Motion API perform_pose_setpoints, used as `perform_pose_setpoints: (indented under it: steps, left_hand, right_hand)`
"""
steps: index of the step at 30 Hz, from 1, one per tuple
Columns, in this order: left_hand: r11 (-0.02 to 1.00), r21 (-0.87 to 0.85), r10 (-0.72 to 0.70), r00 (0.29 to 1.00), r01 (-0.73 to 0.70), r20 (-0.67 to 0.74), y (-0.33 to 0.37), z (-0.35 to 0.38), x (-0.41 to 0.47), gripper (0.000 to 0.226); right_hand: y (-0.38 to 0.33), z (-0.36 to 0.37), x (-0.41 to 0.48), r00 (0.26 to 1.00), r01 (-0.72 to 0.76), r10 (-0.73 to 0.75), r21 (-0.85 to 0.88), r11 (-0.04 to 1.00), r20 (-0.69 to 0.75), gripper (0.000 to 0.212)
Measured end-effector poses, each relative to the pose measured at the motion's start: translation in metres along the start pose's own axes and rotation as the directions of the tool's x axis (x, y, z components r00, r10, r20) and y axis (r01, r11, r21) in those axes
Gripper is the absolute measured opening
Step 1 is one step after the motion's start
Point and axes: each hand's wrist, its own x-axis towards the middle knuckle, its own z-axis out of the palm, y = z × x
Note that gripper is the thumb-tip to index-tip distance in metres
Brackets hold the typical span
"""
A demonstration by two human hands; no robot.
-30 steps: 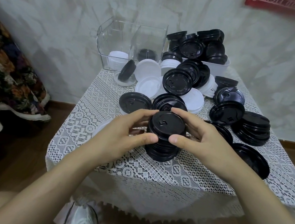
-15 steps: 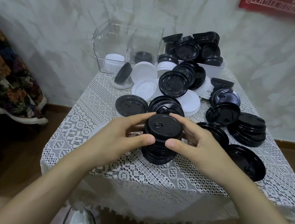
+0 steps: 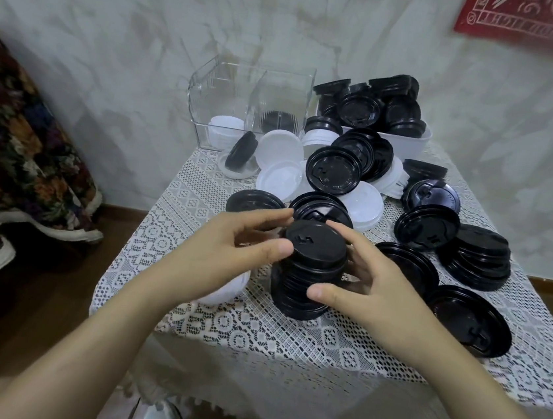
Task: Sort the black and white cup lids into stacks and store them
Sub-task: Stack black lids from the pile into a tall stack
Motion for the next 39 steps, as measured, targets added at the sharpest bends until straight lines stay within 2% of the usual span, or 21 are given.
perform_pose_setpoints:
  steps: [3, 6, 9, 14, 16, 18, 20, 23, 25, 27, 31, 33, 36, 39]
  left_hand:
    - [1.000, 0.015, 0.000, 0.967, 0.004, -0.257, -0.011, -0.015, 0.016, 0.030]
    - [0.977, 0.186, 0.006, 0.864, 0.101, -0.504, -0.033, -0.034, 0.049, 0.020]
    - [0.905, 0.362, 0.041, 0.802, 0.223, -0.596, -0.040, -0.048, 0.086, 0.024]
    - [0.798, 0.489, -0.018, 0.824, 0.353, -0.566, -0.058, -0.068, 0.145, 0.035]
    - [0.769, 0.515, -0.024, 0.822, 0.379, -0.569, -0.065, -0.071, 0.153, 0.023]
    - [0.792, 0.495, -0.008, 0.817, 0.357, -0.577, -0.061, -0.071, 0.151, 0.011]
    - [0.877, 0.391, 0.003, 0.813, 0.277, -0.582, -0.048, -0.070, 0.141, 0.007]
    - [0.996, 0.047, -0.037, 0.866, 0.069, -0.498, -0.021, -0.060, 0.112, 0.009]
    - [0.989, -0.151, -0.061, 0.919, 0.001, -0.389, -0.004, -0.049, 0.089, 0.013]
    - [0.967, -0.254, -0.073, 0.950, -0.007, -0.303, 0.008, -0.037, 0.068, 0.016]
    - [0.936, -0.351, -0.055, 0.971, -0.031, -0.233, 0.020, -0.020, 0.042, 0.015]
    - [0.927, -0.371, -0.039, 0.976, -0.045, -0.215, 0.024, -0.013, 0.034, 0.018]
    - [0.929, -0.367, -0.018, 0.985, -0.047, -0.174, 0.025, -0.004, 0.031, 0.018]
    - [0.933, -0.358, -0.005, 0.990, -0.046, -0.140, 0.024, 0.002, 0.033, 0.020]
  right_hand:
    - [-0.004, 0.001, 0.001, 1.000, -0.018, 0.017, 0.008, 1.000, 0.009, 0.075]
    - [-0.006, 0.000, 0.000, 0.999, -0.039, 0.039, 0.005, 0.999, 0.029, 0.077]
    - [-0.005, -0.001, 0.000, 0.998, -0.051, 0.050, 0.023, 0.998, 0.041, 0.077]
    - [-0.004, -0.002, 0.001, 0.997, -0.059, 0.058, 0.020, 0.998, 0.051, 0.078]
    - [-0.004, -0.003, 0.001, 0.996, -0.063, 0.062, 0.009, 0.998, 0.058, 0.079]
    - [-0.005, -0.004, 0.002, 0.996, -0.061, 0.061, 0.003, 0.998, 0.064, 0.077]
    - [-0.007, -0.004, 0.002, 0.996, -0.058, 0.058, 0.005, 0.998, 0.068, 0.075]
    - [-0.007, -0.003, 0.002, 0.997, -0.044, 0.043, 0.005, 0.999, 0.069, 0.078]
    - [-0.006, -0.003, 0.001, 0.998, -0.046, 0.046, -0.009, 0.999, 0.052, 0.086]
    - [-0.008, -0.004, -0.001, 0.998, -0.057, 0.058, -0.033, 0.998, 0.036, 0.094]
    - [-0.013, -0.007, -0.004, 0.996, -0.056, 0.044, -0.148, 0.987, -0.081, 0.097]
    - [-0.021, -0.008, -0.006, 0.969, 0.003, -0.049, -0.183, 0.983, -0.243, 0.081]
    - [-0.035, -0.007, -0.003, 0.879, 0.107, -0.203, -0.236, 0.966, -0.432, 0.061]
    - [-0.043, -0.004, 0.007, 0.868, 0.145, -0.256, -0.278, 0.950, -0.425, 0.065]
